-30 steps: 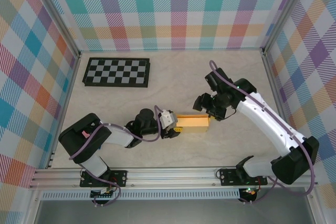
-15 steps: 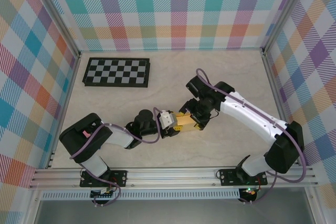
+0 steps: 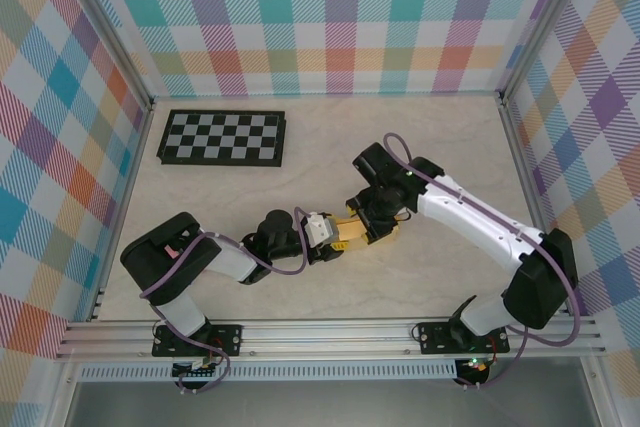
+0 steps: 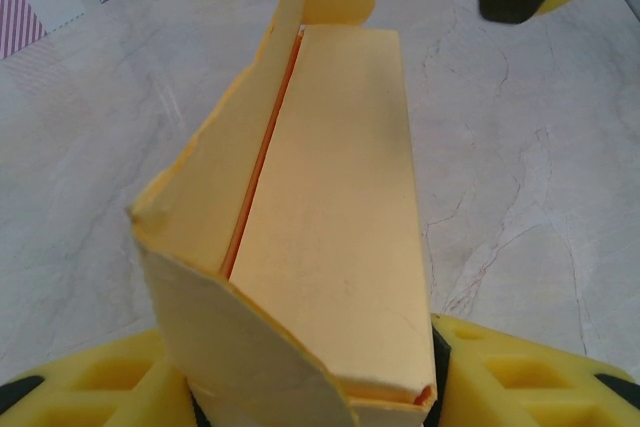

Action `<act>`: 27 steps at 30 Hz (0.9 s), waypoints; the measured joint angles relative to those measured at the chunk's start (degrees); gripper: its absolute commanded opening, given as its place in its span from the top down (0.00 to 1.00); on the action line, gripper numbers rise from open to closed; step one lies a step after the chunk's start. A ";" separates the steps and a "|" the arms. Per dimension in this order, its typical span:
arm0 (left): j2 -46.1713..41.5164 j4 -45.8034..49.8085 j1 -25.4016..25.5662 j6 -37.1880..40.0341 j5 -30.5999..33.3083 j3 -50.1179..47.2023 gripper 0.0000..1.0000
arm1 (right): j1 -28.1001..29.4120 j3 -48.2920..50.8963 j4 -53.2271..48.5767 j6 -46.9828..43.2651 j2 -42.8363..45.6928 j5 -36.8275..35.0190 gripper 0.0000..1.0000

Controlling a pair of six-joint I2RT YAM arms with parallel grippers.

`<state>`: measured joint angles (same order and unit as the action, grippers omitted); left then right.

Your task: Fold the paper box

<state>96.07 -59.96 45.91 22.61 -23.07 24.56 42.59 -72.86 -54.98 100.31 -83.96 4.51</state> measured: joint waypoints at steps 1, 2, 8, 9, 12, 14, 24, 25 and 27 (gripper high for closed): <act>0.00 0.00 0.00 0.07 0.00 0.00 0.47 | 0.00 0.00 0.17 0.61 -0.66 -0.44 0.47; 0.00 0.00 0.00 0.20 0.00 0.00 0.47 | 0.00 0.00 0.28 1.07 -1.29 -0.87 0.49; -0.02 0.02 0.09 0.74 0.13 0.00 0.39 | -0.68 0.00 1.18 2.45 -4.04 -2.99 0.76; -0.02 0.04 0.09 0.74 0.22 0.00 0.35 | -0.87 0.00 1.38 2.47 -4.13 -3.19 0.79; -1.49 2.32 0.09 0.81 0.39 0.00 0.25 | -1.16 0.00 1.84 2.51 -4.39 -3.61 0.85; -5.38 6.49 0.09 1.27 0.04 -0.04 0.23 | -1.40 -0.09 2.08 2.29 -4.79 -3.67 0.86; -29.42 22.77 -1.03 4.55 -0.28 -1.81 0.24 | -4.31 -6.19 -1.81 -7.08 -10.51 -2.80 0.90; -29.62 23.74 -1.49 4.81 -0.31 -1.84 0.25 | -4.63 -6.86 -2.21 -8.46 -11.02 -2.54 0.91; -29.05 25.29 -2.58 5.46 -0.35 -1.84 0.28 | -5.09 -7.82 -3.15 -11.08 -11.85 -2.25 0.93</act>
<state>67.02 -34.68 43.33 28.08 -23.42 22.72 37.50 -80.68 -58.13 89.23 -95.81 2.26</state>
